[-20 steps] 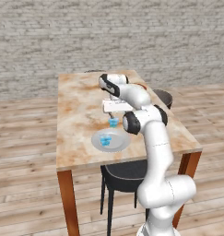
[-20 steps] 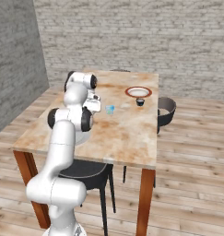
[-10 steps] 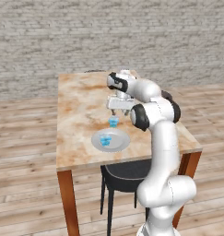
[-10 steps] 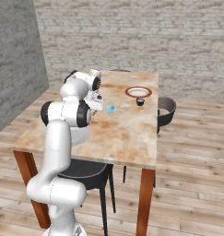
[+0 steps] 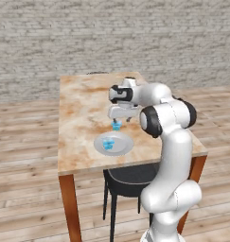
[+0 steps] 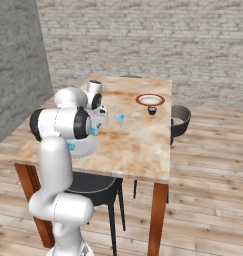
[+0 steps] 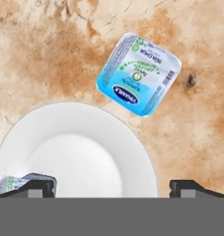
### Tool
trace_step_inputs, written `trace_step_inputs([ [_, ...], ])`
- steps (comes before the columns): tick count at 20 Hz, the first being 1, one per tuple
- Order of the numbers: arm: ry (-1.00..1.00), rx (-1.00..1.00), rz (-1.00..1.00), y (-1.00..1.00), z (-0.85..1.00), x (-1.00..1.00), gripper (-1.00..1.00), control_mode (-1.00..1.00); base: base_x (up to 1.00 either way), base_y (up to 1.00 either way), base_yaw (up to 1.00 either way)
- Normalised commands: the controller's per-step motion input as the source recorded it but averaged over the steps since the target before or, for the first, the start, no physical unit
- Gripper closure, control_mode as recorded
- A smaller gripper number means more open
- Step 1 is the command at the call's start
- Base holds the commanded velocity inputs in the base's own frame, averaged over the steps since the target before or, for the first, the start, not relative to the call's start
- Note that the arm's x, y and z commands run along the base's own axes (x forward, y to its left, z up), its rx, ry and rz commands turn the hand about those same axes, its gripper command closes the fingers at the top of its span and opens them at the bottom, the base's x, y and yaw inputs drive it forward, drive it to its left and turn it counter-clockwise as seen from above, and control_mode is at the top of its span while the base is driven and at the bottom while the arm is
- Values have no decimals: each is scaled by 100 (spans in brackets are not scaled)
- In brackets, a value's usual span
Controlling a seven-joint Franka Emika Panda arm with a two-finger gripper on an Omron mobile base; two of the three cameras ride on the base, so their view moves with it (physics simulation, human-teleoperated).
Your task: Place two yogurt containers on each plate.
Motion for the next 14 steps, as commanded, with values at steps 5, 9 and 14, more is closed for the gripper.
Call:
trace_step_inputs([
  [5, 11, 0, -14, 0, 6, 32, -100, -100, 0, 0, 0],
  [9, 3, -1, -16, 5, -12, 33, -100, -100, 0, 0, 0],
  [14, 7, -5, -25, 21, -28, 35, -100, -100, 0, 0, 0],
])
